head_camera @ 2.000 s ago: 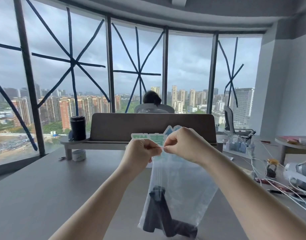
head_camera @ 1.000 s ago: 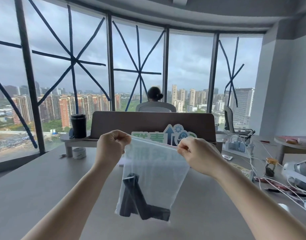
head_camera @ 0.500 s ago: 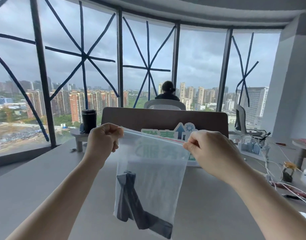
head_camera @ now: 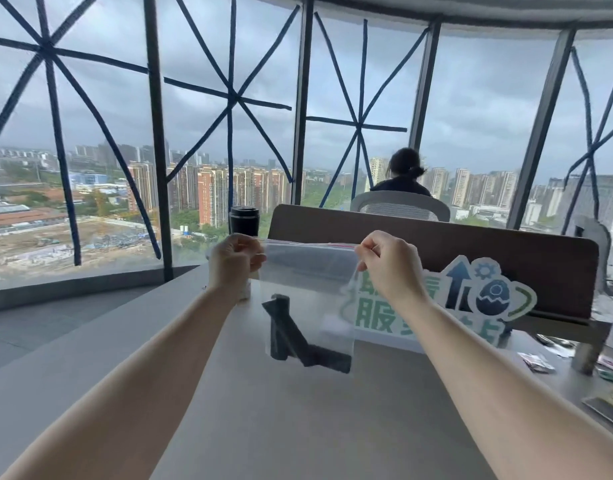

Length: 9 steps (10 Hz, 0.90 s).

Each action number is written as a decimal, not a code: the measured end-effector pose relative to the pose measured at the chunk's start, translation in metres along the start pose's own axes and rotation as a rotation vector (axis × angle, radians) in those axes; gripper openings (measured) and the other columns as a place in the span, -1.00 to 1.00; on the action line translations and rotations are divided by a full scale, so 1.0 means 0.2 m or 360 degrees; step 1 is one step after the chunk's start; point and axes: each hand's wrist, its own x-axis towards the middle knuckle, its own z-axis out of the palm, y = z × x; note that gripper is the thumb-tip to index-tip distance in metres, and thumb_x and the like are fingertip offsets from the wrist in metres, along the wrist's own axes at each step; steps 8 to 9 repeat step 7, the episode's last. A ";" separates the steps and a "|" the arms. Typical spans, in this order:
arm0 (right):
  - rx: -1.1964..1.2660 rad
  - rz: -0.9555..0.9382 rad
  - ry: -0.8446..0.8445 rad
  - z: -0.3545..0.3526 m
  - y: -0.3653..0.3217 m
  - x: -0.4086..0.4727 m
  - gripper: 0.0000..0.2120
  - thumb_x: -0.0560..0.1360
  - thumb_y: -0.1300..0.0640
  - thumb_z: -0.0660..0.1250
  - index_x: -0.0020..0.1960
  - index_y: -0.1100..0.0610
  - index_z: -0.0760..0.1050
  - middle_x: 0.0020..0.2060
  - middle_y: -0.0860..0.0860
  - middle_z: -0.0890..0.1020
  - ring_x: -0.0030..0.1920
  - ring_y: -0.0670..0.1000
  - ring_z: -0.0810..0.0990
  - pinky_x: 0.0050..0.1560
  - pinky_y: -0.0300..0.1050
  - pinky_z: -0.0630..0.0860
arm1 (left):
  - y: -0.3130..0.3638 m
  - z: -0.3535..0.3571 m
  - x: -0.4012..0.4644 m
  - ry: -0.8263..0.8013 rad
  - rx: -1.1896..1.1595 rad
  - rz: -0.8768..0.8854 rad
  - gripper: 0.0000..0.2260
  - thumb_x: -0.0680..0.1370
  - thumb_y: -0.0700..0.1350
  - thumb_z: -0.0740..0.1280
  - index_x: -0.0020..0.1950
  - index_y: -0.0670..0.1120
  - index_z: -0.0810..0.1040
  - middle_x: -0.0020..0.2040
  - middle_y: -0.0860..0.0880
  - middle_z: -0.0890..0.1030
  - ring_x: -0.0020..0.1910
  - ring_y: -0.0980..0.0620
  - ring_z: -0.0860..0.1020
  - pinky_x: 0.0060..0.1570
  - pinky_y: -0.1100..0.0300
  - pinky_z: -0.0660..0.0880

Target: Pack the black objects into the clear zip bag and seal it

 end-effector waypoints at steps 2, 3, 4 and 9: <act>0.0025 0.0116 -0.0361 0.37 0.12 -0.18 -0.82 0.48 0.06 0.36 -0.27 0.09 0.57 -0.33 -0.05 0.72 -0.34 0.04 0.62 -0.25 -0.05 0.59 | -0.36 -0.21 0.07 0.0121 0.0163 -0.0142 -0.87 0.50 -0.30 0.33 -0.22 -0.15 0.60 -0.23 -0.21 0.65 -0.20 -0.12 0.65 -0.08 0.07 0.62; 0.0046 0.0237 -0.0591 0.48 0.17 -0.36 -0.80 0.48 0.09 0.37 -0.33 0.06 0.55 -0.32 -0.01 0.74 -0.51 -0.05 0.53 -0.25 -0.05 0.59 | -0.55 -0.30 -0.02 0.0110 0.0106 -0.0331 -0.88 0.51 -0.30 0.33 -0.20 -0.19 0.62 -0.29 -0.20 0.62 -0.21 -0.16 0.60 -0.05 0.02 0.57; 0.0087 0.0325 -0.0949 0.49 0.17 -0.51 -0.86 0.48 0.09 0.37 -0.23 0.10 0.57 -0.29 -0.01 0.75 -0.61 -0.09 0.48 -0.38 -0.16 0.53 | -0.71 -0.39 -0.16 0.0081 0.0092 -0.0469 -0.85 0.53 -0.32 0.29 0.02 -0.32 0.60 -0.31 -0.17 0.60 -0.28 -0.11 0.57 -0.13 0.11 0.52; 0.0471 0.0417 -0.0773 -0.11 0.18 -0.75 -0.87 0.57 0.11 0.33 -0.11 0.04 0.63 -0.23 0.00 0.75 -0.51 -0.02 0.54 -0.31 -0.20 0.52 | -0.65 -0.55 -0.75 0.0269 0.0436 -0.0339 -0.83 0.54 -0.27 0.28 -0.04 -0.10 0.66 -0.26 -0.06 0.65 -0.36 -0.05 0.59 -0.31 0.13 0.46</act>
